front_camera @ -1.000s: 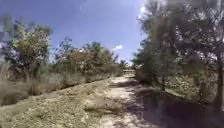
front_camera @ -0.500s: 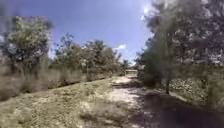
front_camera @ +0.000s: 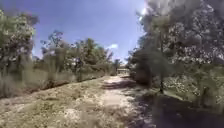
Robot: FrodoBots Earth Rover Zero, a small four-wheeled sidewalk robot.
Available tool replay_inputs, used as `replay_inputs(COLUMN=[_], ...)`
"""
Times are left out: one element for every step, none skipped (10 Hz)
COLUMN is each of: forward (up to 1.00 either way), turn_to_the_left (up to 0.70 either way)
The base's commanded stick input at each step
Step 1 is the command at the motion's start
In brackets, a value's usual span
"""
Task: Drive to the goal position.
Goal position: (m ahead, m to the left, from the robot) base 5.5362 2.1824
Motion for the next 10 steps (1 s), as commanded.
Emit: replay_inputs(forward=[0.70,0.70,0.70,0.70,0.70,0.70,0.70,0.70,0.70,0.70], turn_to_the_left=[0.00,0.00,-0.10,-0.35,-0.35,-0.25,-0.07,0.00,0.00,0.00])
